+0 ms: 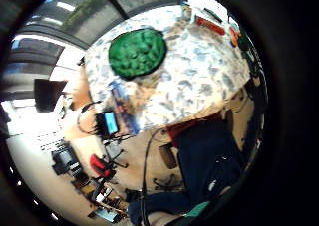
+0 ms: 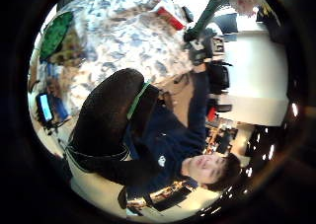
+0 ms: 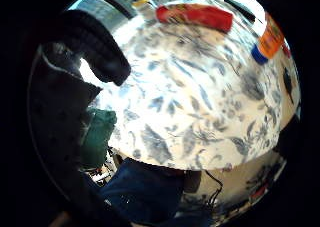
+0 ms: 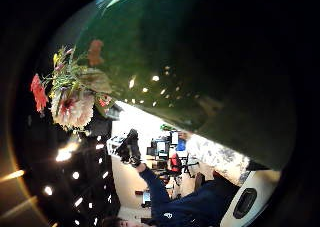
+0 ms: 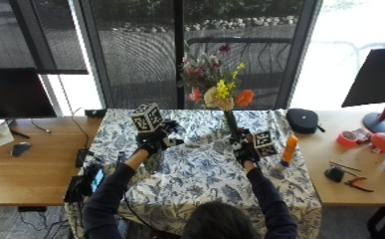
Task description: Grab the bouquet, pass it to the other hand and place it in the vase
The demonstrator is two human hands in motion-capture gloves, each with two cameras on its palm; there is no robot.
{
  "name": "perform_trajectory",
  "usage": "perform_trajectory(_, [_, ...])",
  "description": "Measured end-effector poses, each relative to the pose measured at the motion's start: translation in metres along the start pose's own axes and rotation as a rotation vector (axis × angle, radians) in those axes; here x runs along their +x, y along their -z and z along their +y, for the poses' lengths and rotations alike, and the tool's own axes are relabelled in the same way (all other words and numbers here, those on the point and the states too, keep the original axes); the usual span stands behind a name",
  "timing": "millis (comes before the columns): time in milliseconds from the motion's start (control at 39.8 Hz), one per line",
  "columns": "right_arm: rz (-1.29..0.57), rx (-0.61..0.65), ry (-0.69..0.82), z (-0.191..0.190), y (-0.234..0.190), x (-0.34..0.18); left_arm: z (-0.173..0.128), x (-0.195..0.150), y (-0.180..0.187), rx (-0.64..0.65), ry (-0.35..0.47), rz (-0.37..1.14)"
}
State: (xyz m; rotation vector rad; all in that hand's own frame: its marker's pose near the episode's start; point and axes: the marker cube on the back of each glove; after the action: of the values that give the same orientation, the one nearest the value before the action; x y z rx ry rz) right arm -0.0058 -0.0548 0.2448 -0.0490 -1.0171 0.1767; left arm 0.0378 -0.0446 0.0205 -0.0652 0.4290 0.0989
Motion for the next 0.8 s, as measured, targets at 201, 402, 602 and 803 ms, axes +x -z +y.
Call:
perform_trajectory(201, [-0.184, -0.005, 0.185, 0.016, -0.006, -0.070, -0.025, 0.030, 0.013, -0.066, -0.125, 0.607])
perform_trajectory(402, [-0.325, -0.056, 0.308, 0.039, -0.030, -0.115, -0.051, 0.041, 0.020, -0.043, -0.131, 0.947])
perform_trajectory(602, [-0.406, -0.060, 0.962, 0.052, -0.058, -0.159, -0.063, 0.058, 0.017, -0.077, -0.146, 1.079])
perform_trajectory(803, [-0.390, -0.182, 0.494, 0.051, -0.108, -0.138, -0.073, 0.079, 0.009, -0.106, -0.213, 1.106])
